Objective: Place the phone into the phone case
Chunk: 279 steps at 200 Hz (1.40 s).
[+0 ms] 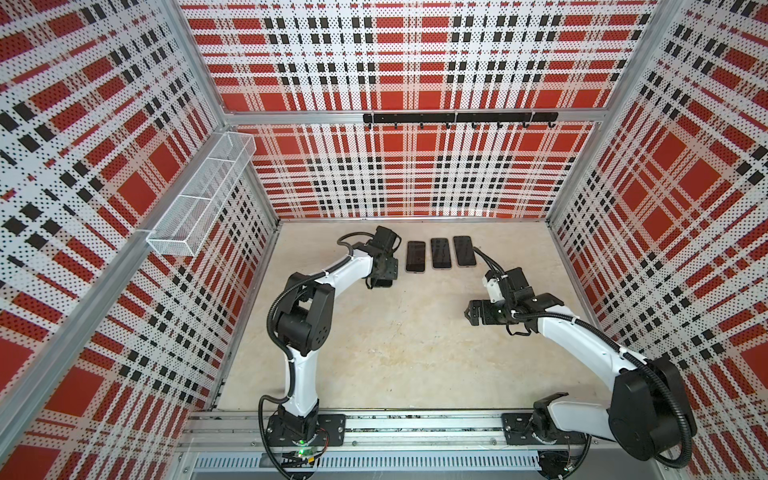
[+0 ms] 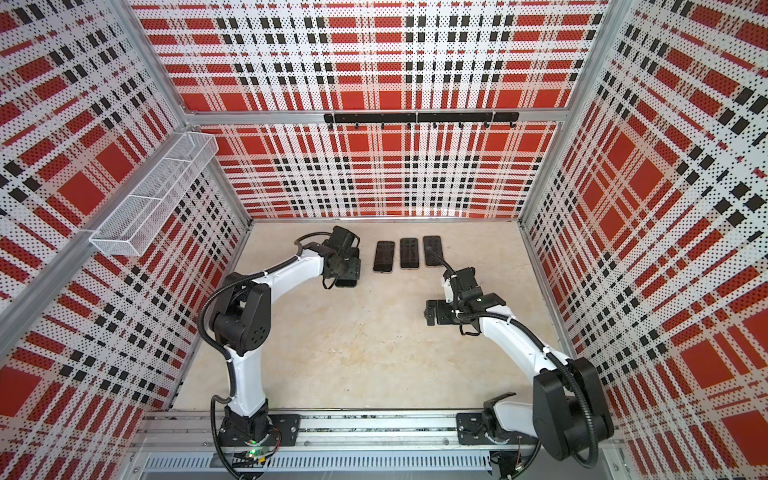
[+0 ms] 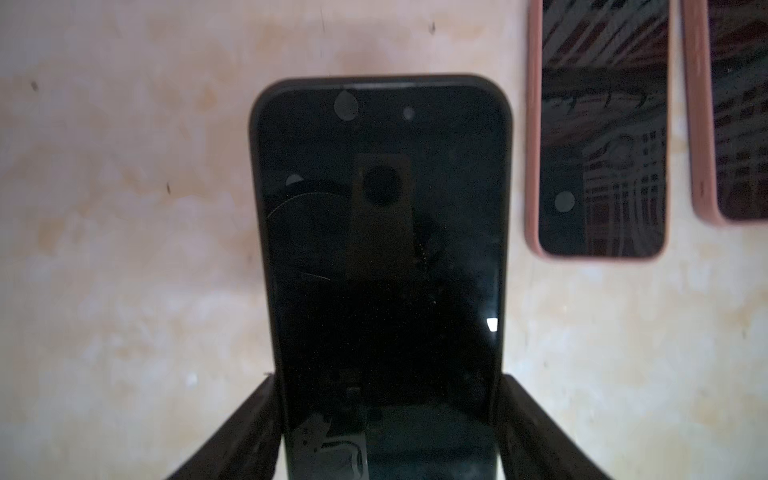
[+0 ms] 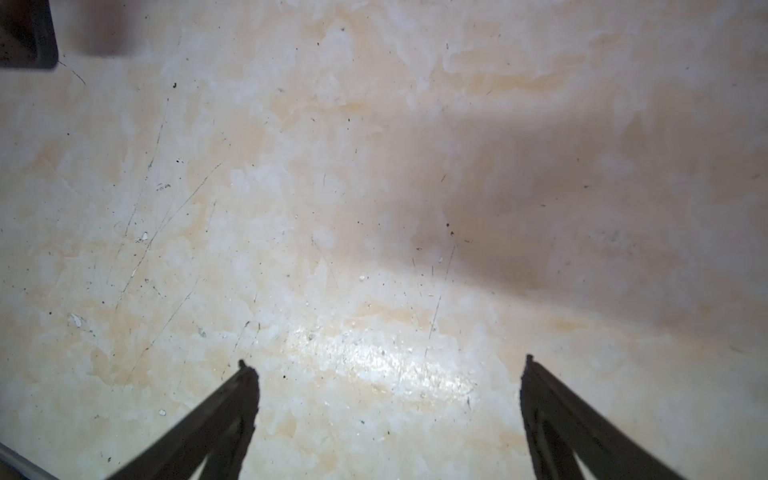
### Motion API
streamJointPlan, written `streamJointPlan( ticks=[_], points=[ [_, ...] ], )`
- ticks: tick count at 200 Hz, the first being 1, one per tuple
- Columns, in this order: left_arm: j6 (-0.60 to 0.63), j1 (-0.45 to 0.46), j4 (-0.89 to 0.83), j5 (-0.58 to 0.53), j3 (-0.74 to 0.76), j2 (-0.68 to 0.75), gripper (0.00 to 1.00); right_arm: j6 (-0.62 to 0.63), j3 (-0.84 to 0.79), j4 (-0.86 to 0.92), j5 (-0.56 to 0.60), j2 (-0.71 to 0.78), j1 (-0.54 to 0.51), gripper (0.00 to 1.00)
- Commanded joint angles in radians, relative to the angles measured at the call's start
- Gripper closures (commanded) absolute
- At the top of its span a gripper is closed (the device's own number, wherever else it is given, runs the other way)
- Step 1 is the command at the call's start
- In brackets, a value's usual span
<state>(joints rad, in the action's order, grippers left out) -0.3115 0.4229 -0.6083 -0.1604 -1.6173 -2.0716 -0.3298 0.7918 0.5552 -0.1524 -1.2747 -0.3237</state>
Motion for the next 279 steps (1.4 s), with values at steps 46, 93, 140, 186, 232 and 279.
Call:
streamJointPlan(
  ticks=[46, 93, 140, 186, 232, 279],
  points=[
    [0.101, -0.037, -0.005, 0.104, -0.337, -0.3, 0.35, 0.017, -0.014, 0.003, 0.021, 0.055, 0.013, 0.0],
    [0.077, -0.024, 0.015, 0.12, -0.362, -0.338, 0.33, 0.017, -0.02, -0.008, 0.031, 0.052, 0.017, 0.0],
    [0.06, -0.026, 0.047, 0.1, -0.339, -0.288, 0.06, 0.021, -0.004, -0.007, 0.062, 0.072, 0.042, 0.0],
    [0.063, -0.073, 0.147, -0.078, -0.122, 0.002, 0.02, 0.069, -0.001, -0.081, 0.269, 0.178, 0.077, 0.0],
    [0.074, -0.088, 0.504, -0.369, 0.476, 0.518, 0.02, 0.12, -0.169, -0.377, 0.575, 0.272, 0.095, 0.0],
    [0.113, -0.167, 0.855, -0.562, 0.968, 0.921, 0.02, 0.205, -0.374, -0.791, 0.641, 0.252, 0.12, 0.0]
  ],
)
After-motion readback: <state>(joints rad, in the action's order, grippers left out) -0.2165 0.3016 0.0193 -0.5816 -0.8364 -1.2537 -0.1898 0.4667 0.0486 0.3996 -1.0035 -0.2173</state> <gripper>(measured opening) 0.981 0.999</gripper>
